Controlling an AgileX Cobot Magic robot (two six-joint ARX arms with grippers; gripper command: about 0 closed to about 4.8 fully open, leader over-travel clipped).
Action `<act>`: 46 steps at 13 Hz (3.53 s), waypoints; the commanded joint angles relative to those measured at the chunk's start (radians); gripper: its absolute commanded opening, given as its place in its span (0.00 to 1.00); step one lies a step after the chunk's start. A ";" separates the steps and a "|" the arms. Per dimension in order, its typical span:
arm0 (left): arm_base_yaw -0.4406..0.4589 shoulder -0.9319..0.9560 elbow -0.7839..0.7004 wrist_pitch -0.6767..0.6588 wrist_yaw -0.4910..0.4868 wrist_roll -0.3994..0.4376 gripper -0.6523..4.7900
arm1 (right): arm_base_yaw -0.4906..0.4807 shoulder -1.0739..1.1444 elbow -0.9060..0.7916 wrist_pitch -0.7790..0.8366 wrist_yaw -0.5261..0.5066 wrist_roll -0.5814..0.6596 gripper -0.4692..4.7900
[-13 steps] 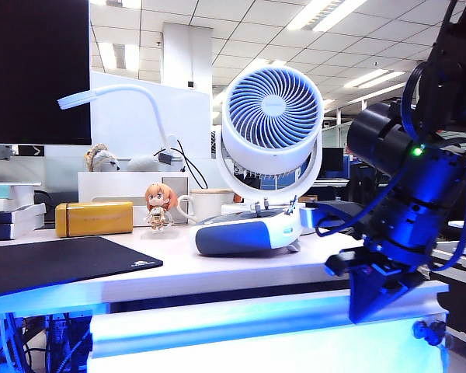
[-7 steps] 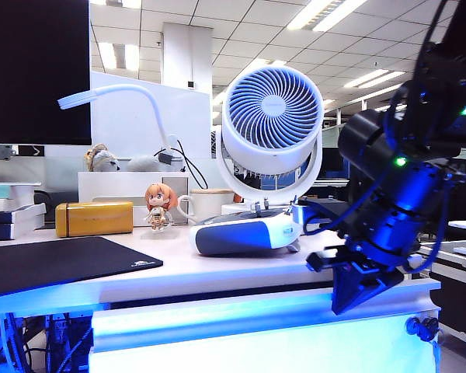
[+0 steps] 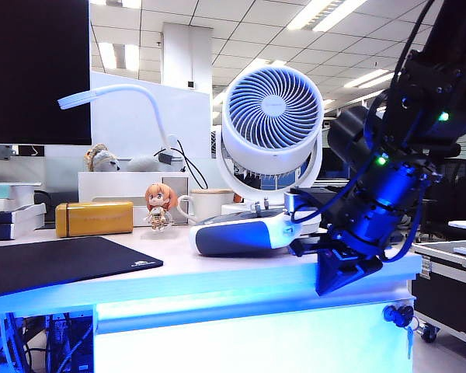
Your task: Open the drawer, place the cleaning sponge inside, then close the drawer.
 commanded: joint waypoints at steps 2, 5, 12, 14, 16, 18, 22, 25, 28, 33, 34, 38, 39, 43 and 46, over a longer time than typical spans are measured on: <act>-0.001 -0.002 0.005 0.006 0.002 -0.002 0.11 | -0.008 -0.002 0.003 0.038 0.003 0.039 0.08; -0.001 -0.002 0.005 0.006 0.002 -0.002 0.11 | -0.008 -0.005 0.003 0.060 0.002 0.061 0.08; -0.001 -0.002 0.005 0.006 0.003 -0.002 0.11 | -0.008 -0.330 0.002 -0.214 0.045 0.061 0.08; -0.001 -0.002 0.005 0.007 0.003 0.003 0.11 | -0.008 -0.484 0.002 -0.245 0.068 0.064 0.08; -0.001 -0.002 0.005 0.007 0.011 0.005 0.11 | -0.008 -0.654 0.001 -0.259 0.089 0.093 0.08; -0.001 -0.003 0.005 0.006 0.106 0.004 0.11 | -0.008 -0.784 0.001 -0.269 0.108 0.093 0.08; -0.002 -0.003 0.005 -0.084 0.182 0.035 0.11 | -0.008 -0.960 -0.001 -0.331 0.118 0.095 0.08; -0.062 -0.003 0.004 -0.154 0.182 0.076 0.11 | -0.008 -1.079 -0.048 -0.372 0.182 0.098 0.08; -0.096 -0.003 0.004 -0.155 0.178 0.077 0.11 | -0.008 -1.258 -0.252 -0.318 0.182 0.098 0.08; -0.096 -0.007 0.004 -0.150 0.152 0.077 0.11 | -0.009 -1.518 -0.679 -0.192 0.272 0.236 0.08; -0.096 -0.007 0.004 -0.150 0.152 0.077 0.11 | -0.009 -1.556 -0.801 -0.187 0.262 0.236 0.08; -0.096 -0.007 0.004 -0.140 0.152 0.077 0.11 | -0.010 -1.556 -0.935 -0.146 0.264 0.243 0.08; -0.096 -0.007 0.004 -0.132 0.155 0.084 0.11 | -0.010 -1.557 -0.935 -0.146 0.269 0.242 0.12; -0.096 -0.005 -0.156 -0.009 0.163 0.097 0.11 | -0.010 -1.557 -0.935 -0.146 0.263 0.243 0.11; -0.102 -0.013 -0.319 0.331 0.041 -0.050 0.11 | -0.010 -1.557 -0.935 -0.146 0.264 0.243 0.11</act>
